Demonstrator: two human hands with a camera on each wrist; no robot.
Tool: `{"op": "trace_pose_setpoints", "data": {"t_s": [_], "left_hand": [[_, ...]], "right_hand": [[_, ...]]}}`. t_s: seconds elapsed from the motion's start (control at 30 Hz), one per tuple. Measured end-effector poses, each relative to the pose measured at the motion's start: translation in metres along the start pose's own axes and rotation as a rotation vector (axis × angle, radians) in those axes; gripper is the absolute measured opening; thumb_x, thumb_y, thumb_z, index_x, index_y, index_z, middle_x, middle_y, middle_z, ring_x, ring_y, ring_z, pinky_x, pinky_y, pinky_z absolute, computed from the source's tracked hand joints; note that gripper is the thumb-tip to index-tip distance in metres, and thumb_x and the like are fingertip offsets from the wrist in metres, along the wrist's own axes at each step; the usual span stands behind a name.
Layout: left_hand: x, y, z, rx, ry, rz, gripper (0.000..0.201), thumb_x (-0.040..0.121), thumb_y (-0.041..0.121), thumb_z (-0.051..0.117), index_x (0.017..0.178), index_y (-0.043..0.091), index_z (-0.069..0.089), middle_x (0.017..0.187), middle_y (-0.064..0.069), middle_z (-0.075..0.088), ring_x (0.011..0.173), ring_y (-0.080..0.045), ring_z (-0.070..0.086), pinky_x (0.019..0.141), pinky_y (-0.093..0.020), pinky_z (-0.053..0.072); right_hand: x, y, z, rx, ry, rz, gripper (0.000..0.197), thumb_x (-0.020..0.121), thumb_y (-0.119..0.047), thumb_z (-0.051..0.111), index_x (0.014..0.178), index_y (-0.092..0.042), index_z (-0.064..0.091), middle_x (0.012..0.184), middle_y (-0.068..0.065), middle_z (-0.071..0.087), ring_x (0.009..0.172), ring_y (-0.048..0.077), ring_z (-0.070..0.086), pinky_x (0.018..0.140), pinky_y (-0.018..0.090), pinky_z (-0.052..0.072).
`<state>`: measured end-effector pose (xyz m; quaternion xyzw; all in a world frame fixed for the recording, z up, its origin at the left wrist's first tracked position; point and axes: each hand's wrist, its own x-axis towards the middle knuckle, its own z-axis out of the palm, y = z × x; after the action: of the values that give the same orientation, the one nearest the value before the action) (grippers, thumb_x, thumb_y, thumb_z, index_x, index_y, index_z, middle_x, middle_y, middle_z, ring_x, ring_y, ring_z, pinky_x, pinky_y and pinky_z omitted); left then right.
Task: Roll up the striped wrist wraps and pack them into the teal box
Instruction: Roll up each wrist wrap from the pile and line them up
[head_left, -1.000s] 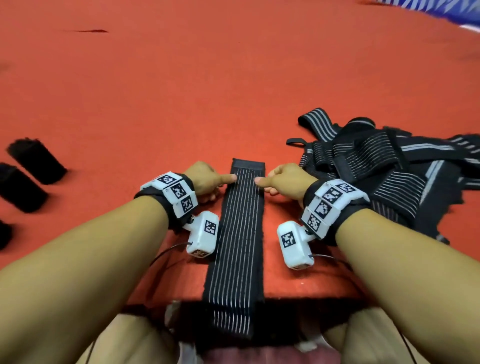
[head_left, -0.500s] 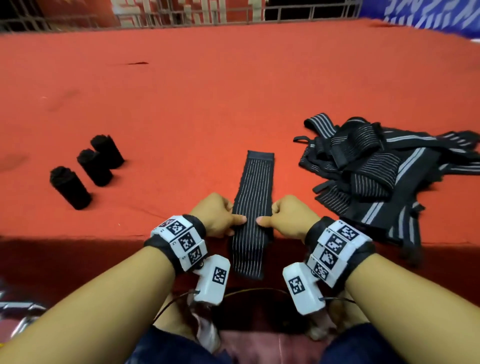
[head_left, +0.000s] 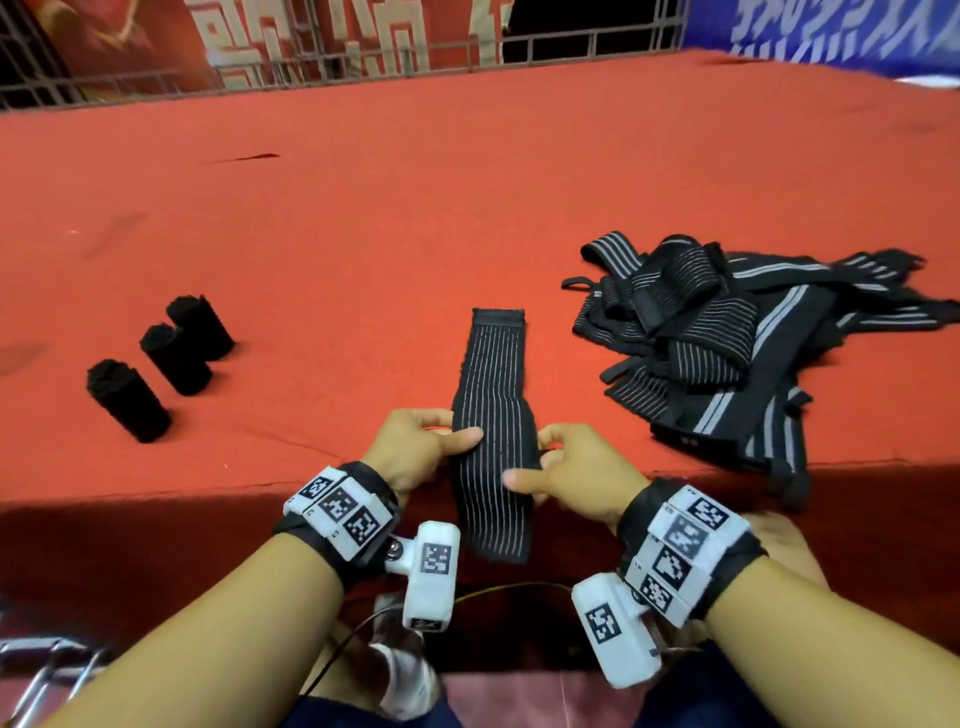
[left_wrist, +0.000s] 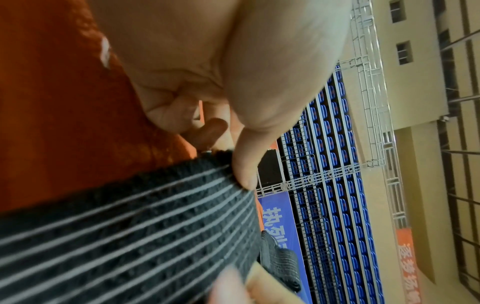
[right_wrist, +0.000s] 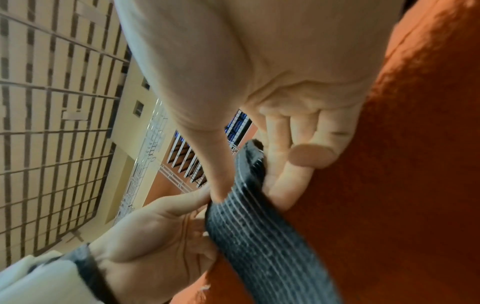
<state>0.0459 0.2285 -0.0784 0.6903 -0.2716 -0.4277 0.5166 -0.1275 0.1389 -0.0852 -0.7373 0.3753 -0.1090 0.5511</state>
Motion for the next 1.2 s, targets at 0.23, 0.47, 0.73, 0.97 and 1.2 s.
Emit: {"op": "trace_pose_setpoints", "data": {"t_s": [0.23, 0.47, 0.73, 0.97, 1.2], "left_hand": [[-0.002, -0.008, 0.004, -0.065, 0.017, 0.054, 0.021, 0.089, 0.020, 0.074, 0.074, 0.008, 0.065, 0.064, -0.004, 0.067, 0.051, -0.013, 0.057, 0.052, -0.023, 0.047], [-0.009, -0.006, 0.006, -0.135, 0.032, -0.043, 0.025, 0.102, 0.032, 0.056, 0.083, 0.015, 0.060, 0.071, 0.000, 0.060, 0.050, -0.002, 0.058, 0.048, -0.015, 0.047], [-0.031, -0.006, 0.020, -0.115, -0.019, -0.132, 0.007, 0.098, 0.019, 0.064, 0.099, 0.014, 0.061, 0.085, -0.003, 0.070, 0.066, -0.011, 0.073, 0.060, -0.023, 0.059], [-0.032, -0.012, 0.025, -0.020, 0.013, -0.113, 0.019, 0.096, 0.002, 0.053, 0.081, 0.013, 0.053, 0.068, -0.003, 0.060, 0.049, -0.010, 0.061, 0.054, -0.027, 0.057], [-0.054, -0.015, 0.018, -0.043, -0.191, -0.159, 0.010, 0.079, 0.003, 0.053, 0.088, 0.005, 0.050, 0.055, -0.003, 0.052, 0.045, -0.013, 0.049, 0.057, -0.032, 0.057]], "right_hand": [[-0.010, -0.004, -0.014, 0.096, 0.016, 0.046, 0.020, 0.087, -0.007, 0.076, 0.103, -0.008, 0.064, 0.070, 0.000, 0.069, 0.056, 0.004, 0.059, 0.056, 0.017, 0.045], [-0.023, -0.030, -0.031, 0.558, 0.061, -0.032, 0.024, 0.097, -0.002, 0.060, 0.119, -0.008, 0.054, 0.069, 0.004, 0.069, 0.048, 0.011, 0.063, 0.042, 0.019, 0.045], [-0.018, -0.027, -0.023, 0.827, 0.144, -0.036, 0.021, 0.097, 0.003, 0.056, 0.116, -0.007, 0.059, 0.062, 0.001, 0.066, 0.048, 0.008, 0.063, 0.044, 0.016, 0.049], [-0.015, -0.042, -0.040, 0.919, 0.101, -0.171, 0.026, 0.097, 0.008, 0.049, 0.109, -0.012, 0.061, 0.077, -0.001, 0.067, 0.063, 0.012, 0.064, 0.054, 0.019, 0.053], [-0.012, -0.044, -0.032, 0.744, 0.030, -0.233, 0.033, 0.095, 0.009, 0.054, 0.117, -0.014, 0.058, 0.097, 0.000, 0.072, 0.069, 0.009, 0.066, 0.057, 0.019, 0.052]]}}
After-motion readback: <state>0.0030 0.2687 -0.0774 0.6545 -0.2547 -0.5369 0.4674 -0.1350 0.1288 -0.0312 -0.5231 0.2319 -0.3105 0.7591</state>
